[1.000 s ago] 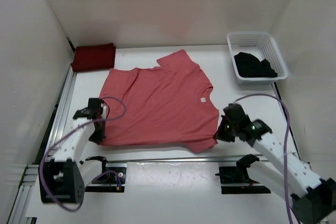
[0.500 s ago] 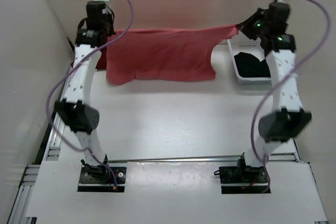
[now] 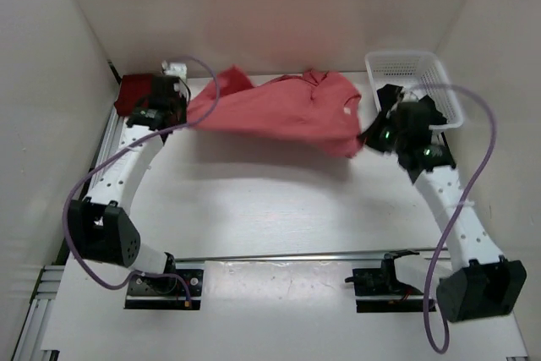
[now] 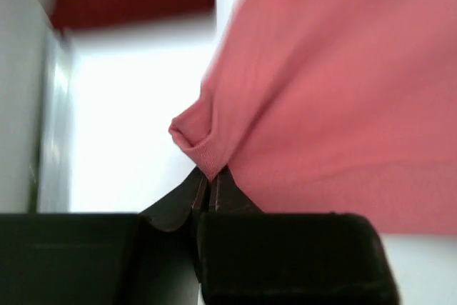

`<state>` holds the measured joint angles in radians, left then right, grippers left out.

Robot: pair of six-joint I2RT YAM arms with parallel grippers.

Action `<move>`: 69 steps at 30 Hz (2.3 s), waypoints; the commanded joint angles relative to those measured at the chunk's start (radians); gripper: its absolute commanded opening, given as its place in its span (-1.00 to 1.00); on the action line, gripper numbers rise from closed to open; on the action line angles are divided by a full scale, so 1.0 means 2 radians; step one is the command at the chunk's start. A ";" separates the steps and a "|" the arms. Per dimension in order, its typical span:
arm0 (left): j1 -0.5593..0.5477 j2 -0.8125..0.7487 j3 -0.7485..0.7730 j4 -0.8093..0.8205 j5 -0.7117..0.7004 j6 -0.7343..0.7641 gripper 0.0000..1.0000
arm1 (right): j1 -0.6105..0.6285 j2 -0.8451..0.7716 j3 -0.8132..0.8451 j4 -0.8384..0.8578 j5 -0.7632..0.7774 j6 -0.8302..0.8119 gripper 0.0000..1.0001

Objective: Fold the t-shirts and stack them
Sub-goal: Flatten out the tshirt

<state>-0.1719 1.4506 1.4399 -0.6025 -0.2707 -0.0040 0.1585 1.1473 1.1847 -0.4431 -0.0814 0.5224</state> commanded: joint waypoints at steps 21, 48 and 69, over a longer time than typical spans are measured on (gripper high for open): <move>-0.006 -0.131 -0.335 -0.206 -0.005 0.002 0.28 | 0.114 -0.338 -0.371 -0.144 0.063 0.118 -1.00; 0.088 0.006 -0.303 -0.155 0.122 0.002 -0.59 | 0.119 -0.303 -0.377 -0.124 0.072 0.093 -1.00; 0.078 0.352 0.691 -0.289 0.007 0.002 -0.79 | -0.074 0.400 0.800 -0.254 0.003 -0.028 -1.00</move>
<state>0.0216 2.1536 2.1578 -1.2613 -0.0879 -0.0067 0.0925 1.7195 1.6932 -0.7708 -0.0765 0.4793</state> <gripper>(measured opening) 0.157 0.004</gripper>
